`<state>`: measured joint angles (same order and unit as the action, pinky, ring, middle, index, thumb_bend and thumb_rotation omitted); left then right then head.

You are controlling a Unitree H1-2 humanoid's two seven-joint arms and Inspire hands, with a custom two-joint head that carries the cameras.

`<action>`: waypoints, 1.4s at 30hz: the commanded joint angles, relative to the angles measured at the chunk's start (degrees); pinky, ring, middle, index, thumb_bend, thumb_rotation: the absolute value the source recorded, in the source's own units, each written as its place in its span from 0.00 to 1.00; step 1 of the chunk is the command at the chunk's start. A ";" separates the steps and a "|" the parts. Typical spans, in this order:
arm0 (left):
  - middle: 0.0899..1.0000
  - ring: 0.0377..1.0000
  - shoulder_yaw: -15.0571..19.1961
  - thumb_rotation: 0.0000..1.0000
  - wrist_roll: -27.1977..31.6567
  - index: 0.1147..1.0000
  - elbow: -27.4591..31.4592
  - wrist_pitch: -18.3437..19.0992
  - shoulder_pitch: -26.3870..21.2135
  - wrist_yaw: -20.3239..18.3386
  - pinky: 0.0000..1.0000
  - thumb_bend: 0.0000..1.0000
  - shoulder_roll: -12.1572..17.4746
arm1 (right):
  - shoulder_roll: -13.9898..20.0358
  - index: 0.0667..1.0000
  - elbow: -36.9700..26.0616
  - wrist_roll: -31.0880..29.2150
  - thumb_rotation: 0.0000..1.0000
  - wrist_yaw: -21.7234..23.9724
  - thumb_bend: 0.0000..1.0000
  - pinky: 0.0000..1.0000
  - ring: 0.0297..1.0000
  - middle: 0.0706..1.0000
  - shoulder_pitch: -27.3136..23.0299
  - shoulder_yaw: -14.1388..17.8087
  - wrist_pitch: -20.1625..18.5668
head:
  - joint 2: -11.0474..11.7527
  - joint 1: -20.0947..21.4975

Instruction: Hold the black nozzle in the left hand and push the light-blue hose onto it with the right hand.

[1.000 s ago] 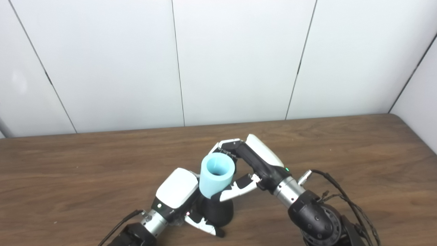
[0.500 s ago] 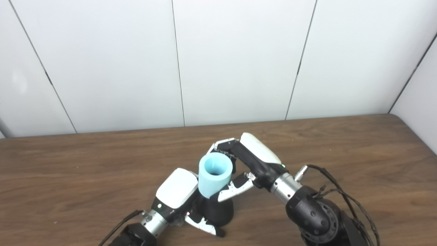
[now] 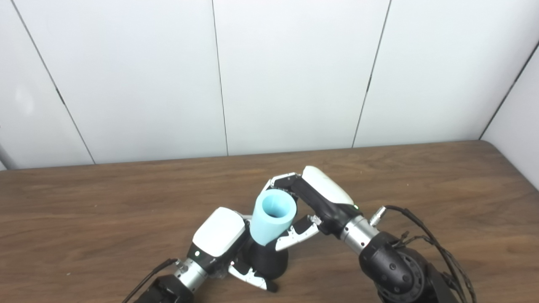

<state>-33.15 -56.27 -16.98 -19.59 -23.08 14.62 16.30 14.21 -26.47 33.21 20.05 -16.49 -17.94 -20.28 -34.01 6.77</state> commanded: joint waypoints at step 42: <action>0.42 0.15 -2.21 0.00 -1.39 0.41 -1.46 1.00 2.08 -1.42 0.12 0.53 -0.42 | 1.97 0.65 -4.82 13.05 0.27 16.31 0.96 0.46 0.55 0.59 -3.93 -1.98 -5.62 | 0.12 -0.09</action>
<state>-33.65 -56.27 -16.82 -18.79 -23.09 14.52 16.26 15.88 -31.30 47.19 35.92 -20.94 -20.26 -26.43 -33.84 6.59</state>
